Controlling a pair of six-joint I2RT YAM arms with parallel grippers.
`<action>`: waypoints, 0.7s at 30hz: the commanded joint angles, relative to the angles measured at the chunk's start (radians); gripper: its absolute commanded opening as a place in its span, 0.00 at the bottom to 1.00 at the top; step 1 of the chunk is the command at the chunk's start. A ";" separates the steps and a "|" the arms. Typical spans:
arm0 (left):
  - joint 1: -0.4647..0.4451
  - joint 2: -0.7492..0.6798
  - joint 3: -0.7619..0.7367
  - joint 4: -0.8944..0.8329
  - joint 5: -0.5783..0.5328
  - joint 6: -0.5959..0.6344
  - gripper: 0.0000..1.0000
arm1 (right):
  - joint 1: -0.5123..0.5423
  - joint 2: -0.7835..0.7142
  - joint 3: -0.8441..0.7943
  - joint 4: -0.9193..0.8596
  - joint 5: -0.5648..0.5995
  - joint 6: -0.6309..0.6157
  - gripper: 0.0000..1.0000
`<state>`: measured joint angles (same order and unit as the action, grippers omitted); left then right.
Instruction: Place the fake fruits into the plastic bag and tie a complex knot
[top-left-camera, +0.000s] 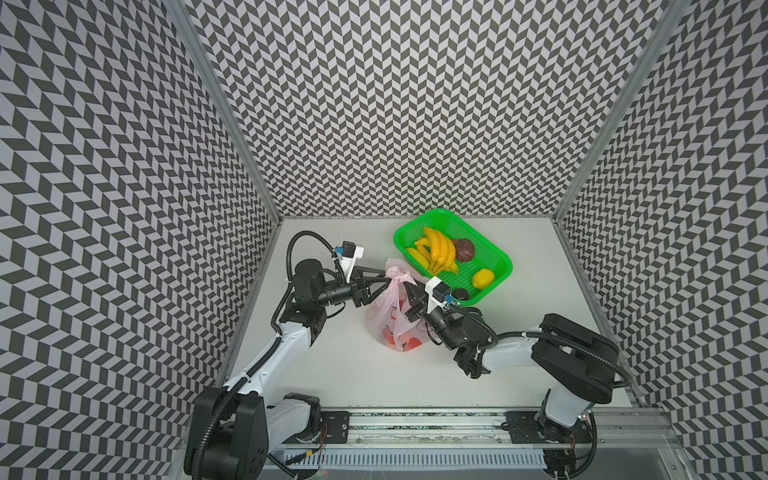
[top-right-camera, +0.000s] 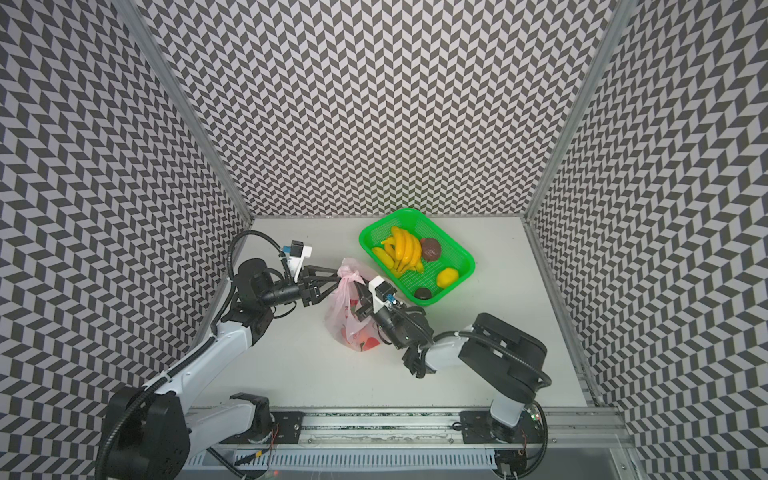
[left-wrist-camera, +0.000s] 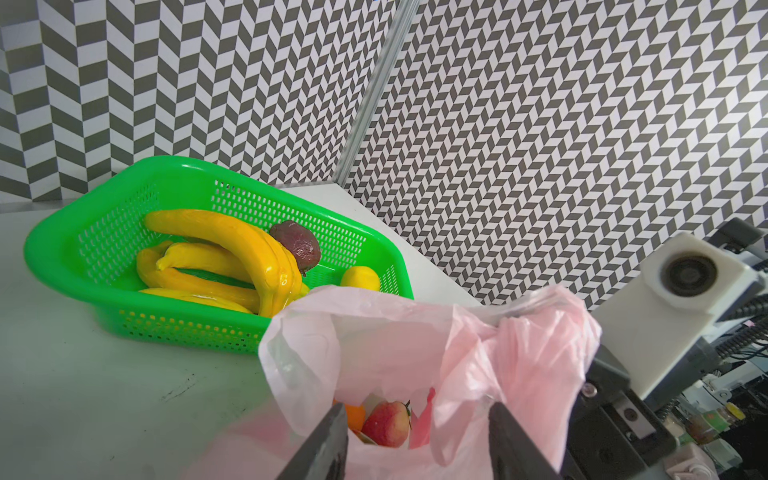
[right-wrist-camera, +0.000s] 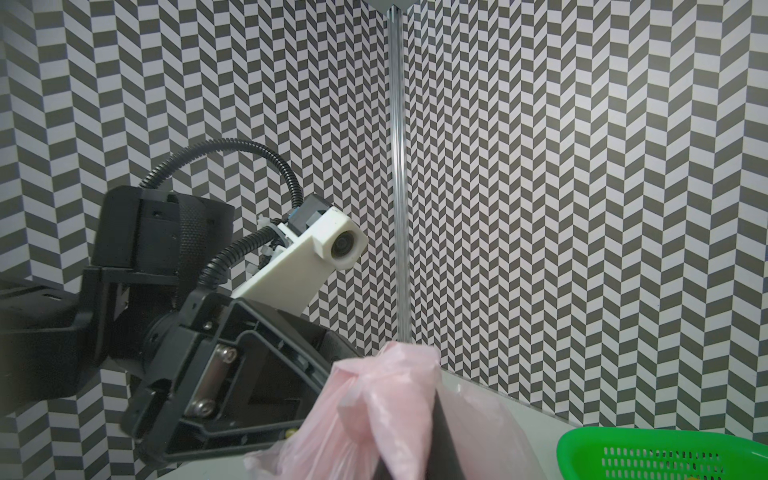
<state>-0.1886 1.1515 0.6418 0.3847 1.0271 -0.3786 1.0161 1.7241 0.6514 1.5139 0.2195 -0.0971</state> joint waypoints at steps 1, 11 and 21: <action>-0.022 -0.019 -0.008 0.036 0.012 0.031 0.57 | -0.004 -0.032 -0.009 0.089 -0.014 -0.004 0.00; -0.054 0.019 0.038 0.057 0.018 0.040 0.54 | -0.004 -0.037 -0.008 0.074 -0.036 0.000 0.00; -0.058 0.005 0.049 0.057 0.030 0.058 0.26 | -0.004 -0.036 -0.006 0.058 -0.041 -0.002 0.00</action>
<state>-0.2420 1.1702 0.6552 0.4164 1.0428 -0.3321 1.0161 1.7203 0.6510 1.5112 0.1989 -0.0971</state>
